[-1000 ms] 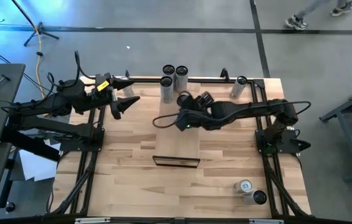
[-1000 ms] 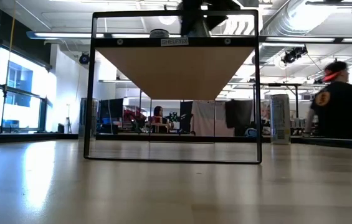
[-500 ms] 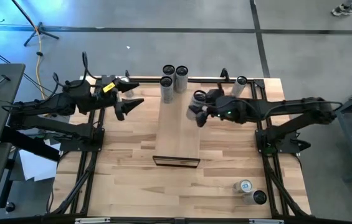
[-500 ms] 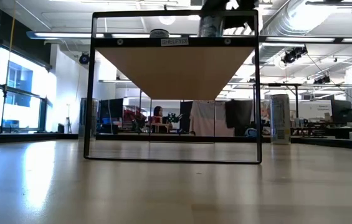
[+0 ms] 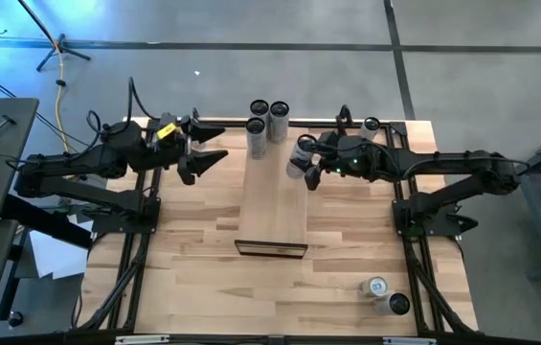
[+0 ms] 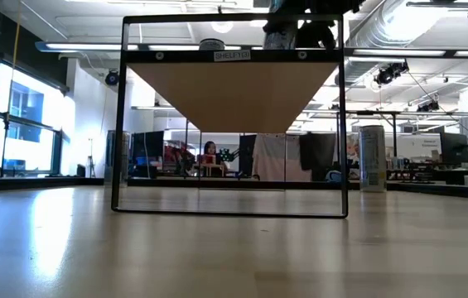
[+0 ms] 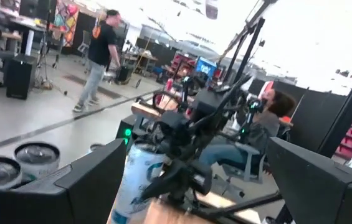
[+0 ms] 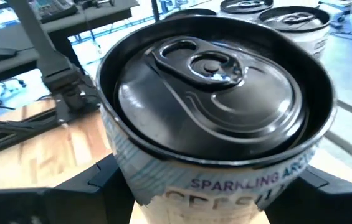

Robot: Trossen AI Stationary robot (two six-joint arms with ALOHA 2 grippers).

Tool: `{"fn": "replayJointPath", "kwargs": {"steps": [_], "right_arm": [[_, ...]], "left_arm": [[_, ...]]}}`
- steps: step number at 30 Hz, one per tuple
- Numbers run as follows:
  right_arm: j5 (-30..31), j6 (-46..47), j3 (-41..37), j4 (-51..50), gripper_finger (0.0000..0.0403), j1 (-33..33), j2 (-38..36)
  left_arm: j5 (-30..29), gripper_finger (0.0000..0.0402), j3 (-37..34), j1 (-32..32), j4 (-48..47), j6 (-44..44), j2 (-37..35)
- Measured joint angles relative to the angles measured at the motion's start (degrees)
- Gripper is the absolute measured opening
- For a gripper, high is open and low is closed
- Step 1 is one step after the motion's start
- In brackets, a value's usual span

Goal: Place canned beverage on shelf
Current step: Put the white blue soda can on the shelf aligned with the white blue soda can

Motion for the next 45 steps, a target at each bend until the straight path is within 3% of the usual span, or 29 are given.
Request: {"fn": "replayJointPath", "kwargs": {"steps": [11,17,45], "right_arm": [[-0.5,0.8,0.0,1.2,0.0256,-1.7,4.0],[1.5,2.3,0.0,3.7,0.0256,-1.9,7.0],[1.0,-2.3,0.2,3.4,0.0283,-1.8,8.2]], "left_arm": [[-7.0,0.0356,0.0,0.0,1.3,16.4,-1.5],[-9.8,0.0356,0.0,0.3,1.9,20.9,-1.5],[-13.6,0.0356,0.0,0.5,3.6,17.4,-1.5]]}}
